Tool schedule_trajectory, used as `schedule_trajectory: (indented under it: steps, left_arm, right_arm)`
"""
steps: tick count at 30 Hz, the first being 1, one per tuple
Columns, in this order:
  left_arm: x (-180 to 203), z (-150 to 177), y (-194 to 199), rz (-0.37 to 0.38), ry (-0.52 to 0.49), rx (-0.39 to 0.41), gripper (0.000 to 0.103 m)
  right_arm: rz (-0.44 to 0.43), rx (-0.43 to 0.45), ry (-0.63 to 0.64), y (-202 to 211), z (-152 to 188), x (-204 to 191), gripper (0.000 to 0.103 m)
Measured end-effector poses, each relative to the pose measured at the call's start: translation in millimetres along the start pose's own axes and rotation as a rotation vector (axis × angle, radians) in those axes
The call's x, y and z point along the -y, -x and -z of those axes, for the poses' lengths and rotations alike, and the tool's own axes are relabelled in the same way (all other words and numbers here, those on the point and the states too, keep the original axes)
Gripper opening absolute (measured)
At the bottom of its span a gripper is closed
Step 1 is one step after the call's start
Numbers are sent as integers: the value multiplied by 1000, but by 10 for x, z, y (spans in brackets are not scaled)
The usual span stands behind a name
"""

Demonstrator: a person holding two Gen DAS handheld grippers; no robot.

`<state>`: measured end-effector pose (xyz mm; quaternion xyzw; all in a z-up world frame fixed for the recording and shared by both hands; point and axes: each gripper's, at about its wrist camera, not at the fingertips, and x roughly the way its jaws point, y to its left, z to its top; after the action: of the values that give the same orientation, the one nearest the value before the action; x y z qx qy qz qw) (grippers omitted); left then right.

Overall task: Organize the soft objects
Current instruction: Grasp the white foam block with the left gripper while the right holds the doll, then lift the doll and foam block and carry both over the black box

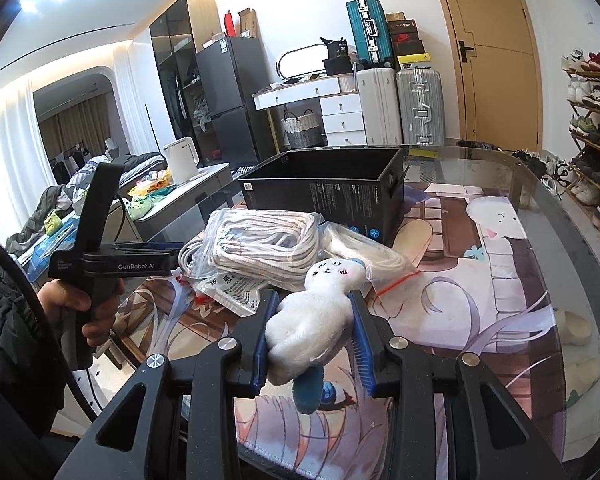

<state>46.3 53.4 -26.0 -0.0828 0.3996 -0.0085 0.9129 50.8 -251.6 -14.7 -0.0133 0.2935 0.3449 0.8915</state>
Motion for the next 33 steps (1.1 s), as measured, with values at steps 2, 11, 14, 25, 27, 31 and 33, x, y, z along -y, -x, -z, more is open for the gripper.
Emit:
schedule_trajectory:
  steps: [2,11,14,25,27,31,33]
  left_arm:
    - [17,4,12,21,2,-2,48]
    - [36,9,77,31,4,13,37]
    - [40,9,124,23,4,28,37]
    - [83,-64,357,-4,-14,101,37]
    - [78,-90,407,-6,-15,115,37]
    - [91,-140,514,-9,-19,147,37]
    - [94,-165,552,-12,-20,160,37]
  right_arm:
    - [-3,0,-1,-5,-2,5,35]
    - [-5,11,-3,-20,-23,30,35]
    - [-6,13,-3,-18,-23,28,35]
    - [-17,29,9,-7,-94,9,35]
    - [-20,37,12,2,-118,3,35]
    - [-25,51,11,32,-167,11,35]
    - [-23,54,16,52,-201,5,35]
